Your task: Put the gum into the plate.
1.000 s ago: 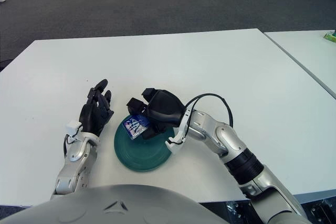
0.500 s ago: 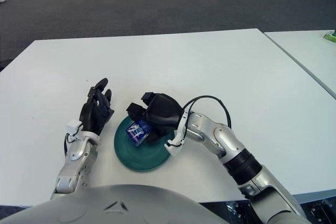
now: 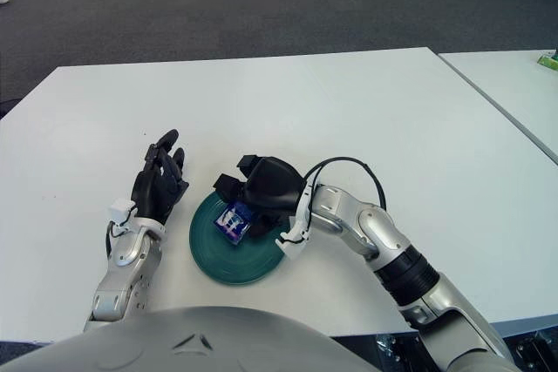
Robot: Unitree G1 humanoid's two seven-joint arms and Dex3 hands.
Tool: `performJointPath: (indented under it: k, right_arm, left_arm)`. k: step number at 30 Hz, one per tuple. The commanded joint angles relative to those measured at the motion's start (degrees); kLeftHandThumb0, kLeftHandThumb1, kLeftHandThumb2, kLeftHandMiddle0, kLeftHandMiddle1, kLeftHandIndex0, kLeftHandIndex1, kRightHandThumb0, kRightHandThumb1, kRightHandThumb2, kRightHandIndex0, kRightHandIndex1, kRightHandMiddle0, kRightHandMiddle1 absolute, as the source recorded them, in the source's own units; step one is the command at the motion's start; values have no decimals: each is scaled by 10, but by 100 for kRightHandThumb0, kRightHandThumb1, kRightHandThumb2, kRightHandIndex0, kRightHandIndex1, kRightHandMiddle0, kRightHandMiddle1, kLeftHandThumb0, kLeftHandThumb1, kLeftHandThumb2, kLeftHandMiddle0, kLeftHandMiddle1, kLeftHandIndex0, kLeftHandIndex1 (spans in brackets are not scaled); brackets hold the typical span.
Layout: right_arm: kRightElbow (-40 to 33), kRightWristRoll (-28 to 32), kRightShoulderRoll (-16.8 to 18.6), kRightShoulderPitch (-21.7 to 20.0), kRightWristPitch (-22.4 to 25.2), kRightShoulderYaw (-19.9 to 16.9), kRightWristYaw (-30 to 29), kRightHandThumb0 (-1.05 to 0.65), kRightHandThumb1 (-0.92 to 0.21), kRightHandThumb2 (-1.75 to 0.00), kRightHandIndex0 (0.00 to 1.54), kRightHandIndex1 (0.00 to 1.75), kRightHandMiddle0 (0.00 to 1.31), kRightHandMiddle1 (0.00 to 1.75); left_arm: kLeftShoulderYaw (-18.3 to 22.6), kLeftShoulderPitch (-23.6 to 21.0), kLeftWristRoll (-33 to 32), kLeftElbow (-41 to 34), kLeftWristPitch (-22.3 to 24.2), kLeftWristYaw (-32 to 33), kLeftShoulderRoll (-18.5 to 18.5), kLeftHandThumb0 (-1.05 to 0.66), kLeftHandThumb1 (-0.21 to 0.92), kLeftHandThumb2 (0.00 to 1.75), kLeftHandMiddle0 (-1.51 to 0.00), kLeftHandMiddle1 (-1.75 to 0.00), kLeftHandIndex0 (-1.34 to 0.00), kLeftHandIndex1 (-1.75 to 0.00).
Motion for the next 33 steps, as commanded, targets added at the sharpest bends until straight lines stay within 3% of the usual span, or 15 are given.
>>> performJointPath:
  k: [1, 5, 17, 23, 33]
  right_arm:
    - [-16, 9, -6, -14, 4, -11, 16, -82, -92, -86, 42, 32, 0, 82]
    - [-24, 10, -10, -11, 7, -17, 30, -86, -92, -90, 38, 12, 0, 58]
    - [-20, 40, -8, 0, 2, -28, 26, -98, -92, -92, 26, 0, 0, 16]
    - [-10, 56, -7, 4, -8, -36, 13, -104, -92, -93, 21, 0, 0, 6]
    - [19, 91, 1, 10, -32, -49, -28, -105, -92, -95, 19, 0, 0, 5]
  left_arm:
    - [9, -10, -3, -7, 2, 11, -14, -87, 92, 96, -25, 0, 0, -61]
    - [14, -10, -9, -9, 4, 17, -18, -87, 92, 96, -27, -1, 0, -65]
    - [18, -14, -24, -5, 8, 5, -10, -83, 92, 97, -23, 0, 0, -60]
    - [17, -14, -25, -9, 14, 3, -4, -81, 92, 98, -21, 0, 0, -58]
    - [20, -14, -35, -15, 28, -3, -5, -80, 92, 98, -20, 0, 0, -55]
